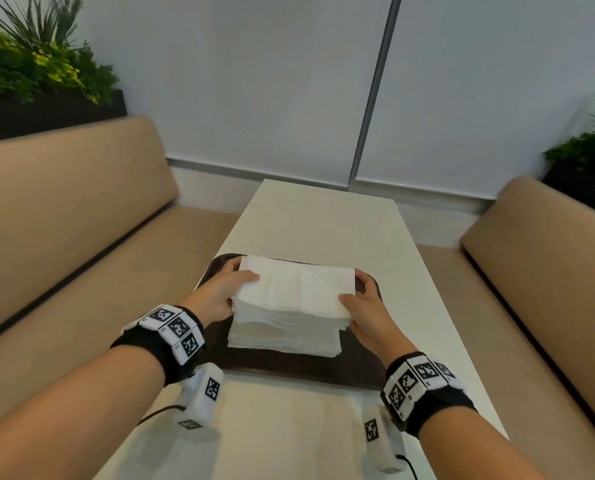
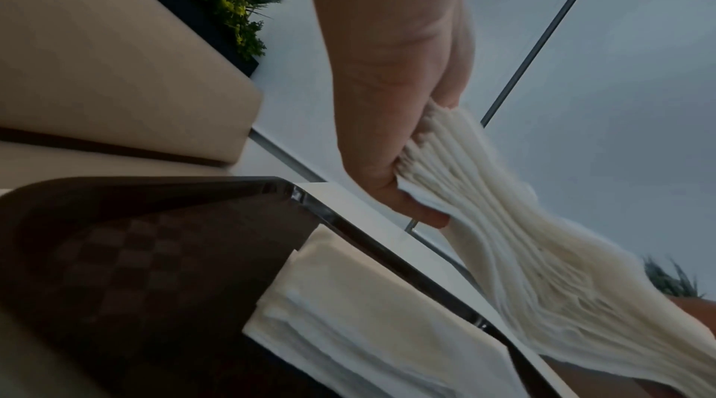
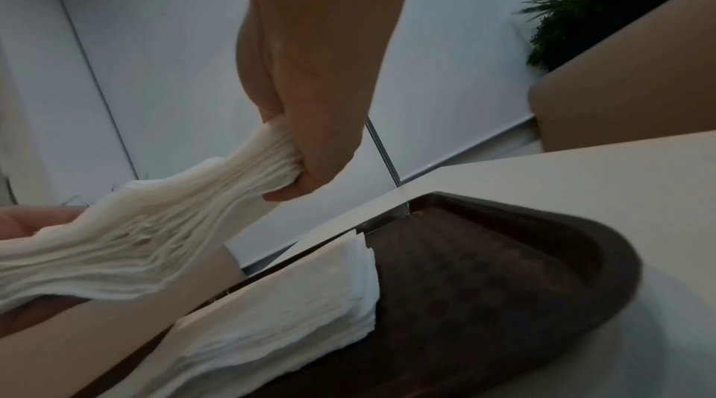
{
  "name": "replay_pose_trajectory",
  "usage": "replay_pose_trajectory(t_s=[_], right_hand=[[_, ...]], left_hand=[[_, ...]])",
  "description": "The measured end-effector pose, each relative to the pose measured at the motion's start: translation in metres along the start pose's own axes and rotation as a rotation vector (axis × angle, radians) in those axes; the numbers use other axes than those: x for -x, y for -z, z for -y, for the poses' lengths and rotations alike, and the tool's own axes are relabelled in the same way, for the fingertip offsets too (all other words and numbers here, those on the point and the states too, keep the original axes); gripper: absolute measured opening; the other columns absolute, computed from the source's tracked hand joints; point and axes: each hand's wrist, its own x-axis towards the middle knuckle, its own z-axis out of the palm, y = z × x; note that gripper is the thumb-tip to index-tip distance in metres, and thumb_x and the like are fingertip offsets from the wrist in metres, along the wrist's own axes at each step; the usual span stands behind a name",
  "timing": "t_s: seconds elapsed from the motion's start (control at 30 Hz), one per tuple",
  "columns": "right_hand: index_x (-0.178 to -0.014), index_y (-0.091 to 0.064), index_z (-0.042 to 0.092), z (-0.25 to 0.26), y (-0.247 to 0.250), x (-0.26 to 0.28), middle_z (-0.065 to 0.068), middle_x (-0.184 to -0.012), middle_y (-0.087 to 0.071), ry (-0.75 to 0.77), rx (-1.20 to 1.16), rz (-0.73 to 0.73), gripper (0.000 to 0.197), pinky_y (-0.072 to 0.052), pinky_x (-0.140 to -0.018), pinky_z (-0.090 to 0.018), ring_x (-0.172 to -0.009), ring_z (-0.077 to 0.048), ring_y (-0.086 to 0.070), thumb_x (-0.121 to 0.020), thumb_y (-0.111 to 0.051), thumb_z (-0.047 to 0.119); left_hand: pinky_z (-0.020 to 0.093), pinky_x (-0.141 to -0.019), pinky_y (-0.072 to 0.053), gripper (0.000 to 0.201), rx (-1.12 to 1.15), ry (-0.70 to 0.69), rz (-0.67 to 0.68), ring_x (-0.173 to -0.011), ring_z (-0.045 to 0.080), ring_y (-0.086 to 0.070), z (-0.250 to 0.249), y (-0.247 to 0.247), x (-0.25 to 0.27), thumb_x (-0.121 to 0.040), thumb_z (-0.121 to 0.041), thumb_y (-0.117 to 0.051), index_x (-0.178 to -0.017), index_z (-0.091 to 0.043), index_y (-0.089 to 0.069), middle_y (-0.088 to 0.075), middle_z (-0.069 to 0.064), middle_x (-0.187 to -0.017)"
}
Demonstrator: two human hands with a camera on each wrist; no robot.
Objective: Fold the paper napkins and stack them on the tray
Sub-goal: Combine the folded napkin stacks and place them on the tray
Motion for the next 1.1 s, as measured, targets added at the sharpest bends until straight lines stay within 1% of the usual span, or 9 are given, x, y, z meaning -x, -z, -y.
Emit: replay_pose_trajectory(t_s=[0.07,0.2,0.43,0.57,0.7,0.77,0.87,0.97,1.1], right_hand=[[-0.139,-0.028,0.024,-0.014,0.0,-0.015,-0.013,-0.129,-0.054,-0.004,0.017,-0.004,0.059,-0.054,-0.064,-0.032,-0.103,-0.028,-0.061,-0.092,-0.045,-0.006],[-0.145,-0.023,0.024,-0.05,0.001,-0.028,-0.007,-0.134,-0.05,-0.073,0.164,-0.009,0.061,-0.051,-0.091,-0.037,-0.113,-0.024,-0.057,-0.093,-0.048,0.001],[-0.148,-0.006,0.037,-0.044,0.001,-0.026,0.0,-0.13,-0.046,-0.081,0.275,0.047,0.073,-0.049,-0.095,-0.036,-0.113,-0.021,-0.054,-0.093,-0.04,0.002],[-0.152,0.006,0.028,-0.046,-0.001,-0.025,-0.007,-0.143,-0.04,-0.112,0.432,0.048,0.077,-0.043,-0.1,-0.033,-0.115,-0.021,-0.048,-0.094,-0.041,0.006],[-0.149,0.007,0.037,-0.046,0.0,-0.033,-0.009,-0.147,-0.03,-0.082,0.471,-0.059,0.089,-0.039,-0.106,-0.042,-0.126,-0.028,-0.043,-0.09,-0.057,0.02],[-0.149,-0.002,0.039,-0.047,-0.001,-0.033,-0.01,-0.147,-0.029,-0.078,0.557,-0.027,0.083,-0.04,-0.107,-0.045,-0.127,-0.03,-0.042,-0.09,-0.056,0.02],[-0.151,-0.016,0.026,-0.052,-0.001,-0.034,-0.012,-0.153,-0.025,-0.083,0.716,0.027,0.068,-0.033,-0.112,-0.043,-0.136,-0.028,-0.033,-0.093,-0.05,0.018],[-0.149,-0.023,0.027,-0.053,0.0,-0.032,-0.01,-0.149,-0.031,-0.044,0.684,-0.011,0.065,-0.035,-0.11,-0.04,-0.133,-0.026,-0.037,-0.093,-0.054,0.017],[-0.141,-0.038,0.033,-0.052,0.003,-0.03,-0.009,-0.142,-0.039,-0.008,0.709,-0.026,0.056,-0.04,-0.107,-0.041,-0.126,-0.025,-0.042,-0.09,-0.06,0.022]], left_hand=[[0.043,-0.078,-0.051,0.044,-0.033,0.019,-0.012,-0.094,0.027,-0.06,0.006,0.004,-0.014,-0.092,-0.005,-0.055,-0.127,-0.025,-0.041,-0.059,0.008,-0.111],[0.039,-0.07,-0.052,0.04,-0.099,0.079,-0.049,-0.091,0.027,-0.061,0.033,0.017,-0.034,-0.092,-0.005,-0.053,-0.128,-0.017,-0.042,-0.06,0.013,-0.111],[0.032,-0.065,-0.048,0.04,-0.282,0.029,-0.095,-0.1,0.028,-0.06,0.037,0.024,-0.044,-0.093,-0.001,-0.05,-0.131,-0.013,-0.05,-0.062,0.016,-0.121],[0.038,-0.082,-0.051,0.047,-0.433,0.061,-0.117,-0.111,0.031,-0.058,0.04,0.024,-0.041,-0.092,-0.005,-0.055,-0.137,-0.008,-0.044,-0.057,0.016,-0.128],[0.044,-0.111,-0.028,0.091,-1.021,-0.209,-0.167,-0.14,0.031,-0.023,0.026,0.012,-0.029,-0.077,-0.048,-0.072,-0.148,-0.021,-0.023,-0.02,0.011,-0.153],[0.047,-0.117,-0.01,0.117,-1.368,-0.378,0.031,-0.146,0.027,-0.002,0.019,-0.003,-0.022,-0.063,-0.064,-0.074,-0.151,-0.028,-0.007,-0.002,0.005,-0.159],[0.048,-0.116,0.009,0.137,-1.782,-0.412,0.279,-0.145,0.029,0.017,0.023,-0.024,-0.024,-0.051,-0.071,-0.075,-0.149,-0.031,0.011,0.015,0.009,-0.159],[0.054,-0.115,0.007,0.14,-1.943,-0.332,0.321,-0.145,0.036,0.001,0.031,-0.032,-0.036,-0.051,-0.063,-0.08,-0.147,-0.035,0.018,-0.002,0.017,-0.157],[0.059,-0.112,-0.001,0.131,-1.946,-0.333,0.322,-0.136,0.034,-0.028,0.034,-0.027,-0.044,-0.055,-0.055,-0.08,-0.147,-0.037,0.012,-0.03,0.011,-0.147]])
